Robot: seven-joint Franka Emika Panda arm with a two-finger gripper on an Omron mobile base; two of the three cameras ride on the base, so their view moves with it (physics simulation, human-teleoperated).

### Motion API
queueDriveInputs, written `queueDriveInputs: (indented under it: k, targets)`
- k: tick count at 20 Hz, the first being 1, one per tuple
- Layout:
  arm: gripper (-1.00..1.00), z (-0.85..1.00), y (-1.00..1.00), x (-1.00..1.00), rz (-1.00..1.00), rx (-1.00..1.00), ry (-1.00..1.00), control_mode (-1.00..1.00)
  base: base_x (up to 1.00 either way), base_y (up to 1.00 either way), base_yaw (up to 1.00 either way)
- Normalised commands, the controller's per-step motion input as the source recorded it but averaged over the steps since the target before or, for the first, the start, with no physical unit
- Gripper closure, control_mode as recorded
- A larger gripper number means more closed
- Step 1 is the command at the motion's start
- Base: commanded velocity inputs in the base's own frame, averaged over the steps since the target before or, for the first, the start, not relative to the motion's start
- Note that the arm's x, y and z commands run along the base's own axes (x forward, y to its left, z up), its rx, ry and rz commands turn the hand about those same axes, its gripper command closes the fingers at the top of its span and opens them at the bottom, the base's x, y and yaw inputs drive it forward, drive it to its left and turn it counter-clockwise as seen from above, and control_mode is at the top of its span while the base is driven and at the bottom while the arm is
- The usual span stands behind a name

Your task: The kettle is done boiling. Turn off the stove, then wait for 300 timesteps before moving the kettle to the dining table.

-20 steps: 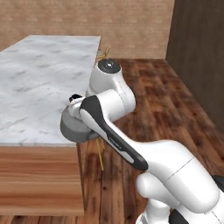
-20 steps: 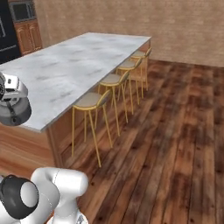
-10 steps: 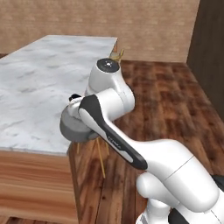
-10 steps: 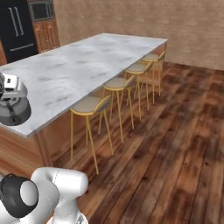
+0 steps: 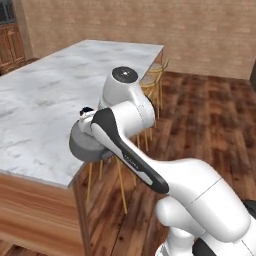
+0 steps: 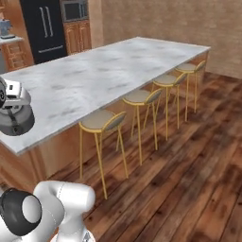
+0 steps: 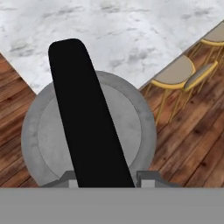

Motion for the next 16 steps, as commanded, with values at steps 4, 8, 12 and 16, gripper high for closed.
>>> queueDriveInputs:
  k: [4, 8, 12, 16]
  targets:
    - [1.00, 0.00, 0.00, 0.00, 0.00, 0.00, 0.00, 1.00, 0.37, -0.54, 0.34]
    - [1.00, 0.00, 0.00, 0.00, 0.00, 0.00, 0.00, 1.00, 0.41, -0.50, 0.34]
    - [1.00, 0.00, 0.00, 0.00, 0.00, 0.00, 0.00, 1.00, 0.40, -0.49, 0.35]
    - [1.00, 0.00, 0.00, 0.00, 0.00, 0.00, 0.00, 1.00, 0.34, -0.49, 0.34]
